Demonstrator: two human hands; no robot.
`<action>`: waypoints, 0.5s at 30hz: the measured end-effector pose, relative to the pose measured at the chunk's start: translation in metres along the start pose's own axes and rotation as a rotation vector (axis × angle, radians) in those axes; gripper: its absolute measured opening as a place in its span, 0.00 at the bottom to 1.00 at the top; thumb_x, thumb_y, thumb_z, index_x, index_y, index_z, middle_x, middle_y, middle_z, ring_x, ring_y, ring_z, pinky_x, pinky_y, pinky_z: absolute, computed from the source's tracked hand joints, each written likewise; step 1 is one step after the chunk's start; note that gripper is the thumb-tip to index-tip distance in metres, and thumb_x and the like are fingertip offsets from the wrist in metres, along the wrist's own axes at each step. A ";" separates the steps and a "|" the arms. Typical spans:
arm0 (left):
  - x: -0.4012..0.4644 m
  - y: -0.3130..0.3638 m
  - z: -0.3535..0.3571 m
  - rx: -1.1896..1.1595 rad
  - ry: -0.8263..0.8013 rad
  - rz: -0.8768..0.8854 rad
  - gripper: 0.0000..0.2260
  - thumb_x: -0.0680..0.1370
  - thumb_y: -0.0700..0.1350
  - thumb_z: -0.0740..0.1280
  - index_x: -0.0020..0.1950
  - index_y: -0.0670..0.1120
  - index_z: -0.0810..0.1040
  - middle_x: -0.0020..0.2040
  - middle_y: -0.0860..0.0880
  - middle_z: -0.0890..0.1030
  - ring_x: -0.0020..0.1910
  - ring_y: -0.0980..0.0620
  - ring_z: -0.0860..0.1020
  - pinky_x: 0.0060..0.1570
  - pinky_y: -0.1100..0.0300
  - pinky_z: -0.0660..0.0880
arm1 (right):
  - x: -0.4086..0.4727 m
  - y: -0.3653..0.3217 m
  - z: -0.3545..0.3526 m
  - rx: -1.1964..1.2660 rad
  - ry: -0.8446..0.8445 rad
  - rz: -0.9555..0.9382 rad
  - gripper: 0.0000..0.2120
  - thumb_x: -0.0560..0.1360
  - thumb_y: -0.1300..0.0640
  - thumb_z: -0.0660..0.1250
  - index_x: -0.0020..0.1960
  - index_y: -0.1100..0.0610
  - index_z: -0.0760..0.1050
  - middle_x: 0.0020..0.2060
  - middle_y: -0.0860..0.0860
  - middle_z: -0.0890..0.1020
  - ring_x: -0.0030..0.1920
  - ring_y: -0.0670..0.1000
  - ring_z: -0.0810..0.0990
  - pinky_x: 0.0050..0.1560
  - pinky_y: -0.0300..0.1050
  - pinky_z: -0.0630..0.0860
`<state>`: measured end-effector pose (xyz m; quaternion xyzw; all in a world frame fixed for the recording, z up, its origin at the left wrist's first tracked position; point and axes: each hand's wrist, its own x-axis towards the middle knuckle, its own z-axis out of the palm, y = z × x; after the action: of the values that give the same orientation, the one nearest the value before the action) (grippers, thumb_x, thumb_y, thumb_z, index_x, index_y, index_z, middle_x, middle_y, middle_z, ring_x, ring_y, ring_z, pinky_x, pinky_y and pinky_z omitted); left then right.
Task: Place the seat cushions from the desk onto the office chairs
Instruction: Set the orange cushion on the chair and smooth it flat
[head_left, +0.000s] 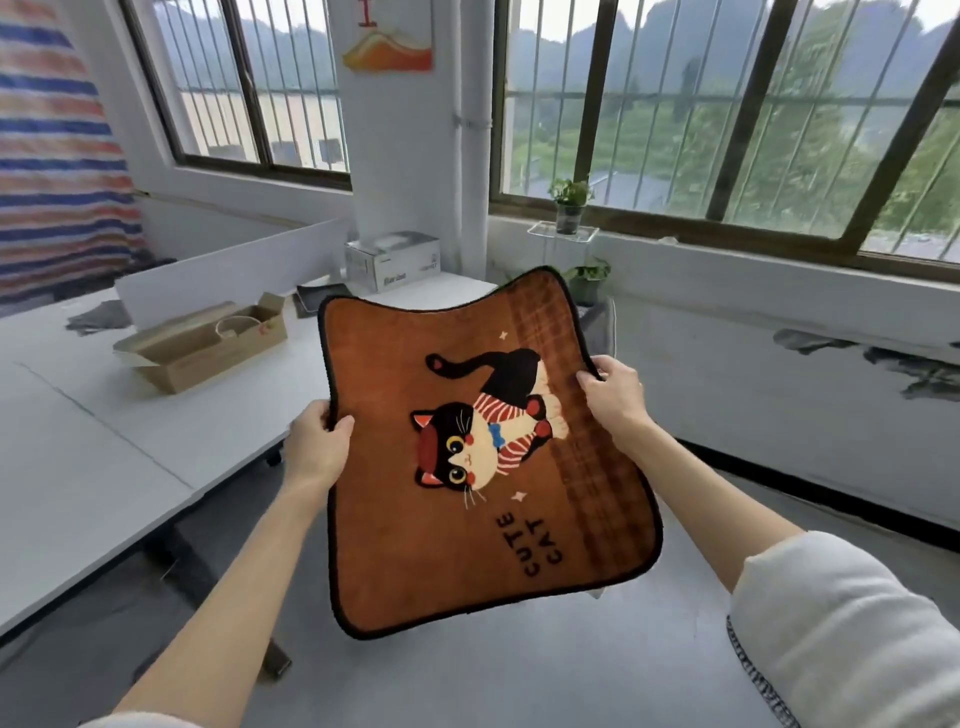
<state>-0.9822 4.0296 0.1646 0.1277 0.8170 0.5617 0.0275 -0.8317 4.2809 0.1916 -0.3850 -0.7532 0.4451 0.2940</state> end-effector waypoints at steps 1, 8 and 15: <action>0.026 0.001 0.013 -0.002 0.009 -0.015 0.07 0.79 0.40 0.62 0.55 0.41 0.75 0.51 0.44 0.79 0.47 0.46 0.78 0.48 0.53 0.75 | 0.027 -0.002 0.010 0.006 -0.001 0.006 0.12 0.77 0.57 0.62 0.58 0.54 0.78 0.54 0.54 0.82 0.56 0.58 0.79 0.60 0.56 0.75; 0.170 0.021 0.106 0.035 -0.042 -0.007 0.08 0.79 0.41 0.62 0.57 0.43 0.75 0.49 0.48 0.78 0.47 0.48 0.77 0.46 0.55 0.74 | 0.195 -0.003 0.071 0.018 -0.029 0.014 0.13 0.78 0.57 0.61 0.60 0.54 0.76 0.56 0.54 0.81 0.57 0.57 0.79 0.60 0.56 0.74; 0.319 -0.002 0.197 0.130 -0.050 -0.053 0.10 0.78 0.42 0.63 0.58 0.44 0.76 0.51 0.47 0.79 0.47 0.48 0.77 0.49 0.55 0.75 | 0.363 0.032 0.152 0.021 -0.072 0.061 0.13 0.78 0.57 0.60 0.60 0.55 0.77 0.56 0.55 0.81 0.56 0.57 0.79 0.59 0.54 0.75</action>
<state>-1.2540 4.2843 0.1215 0.1216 0.8539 0.5031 0.0546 -1.1333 4.5284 0.1339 -0.3882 -0.7466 0.4752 0.2570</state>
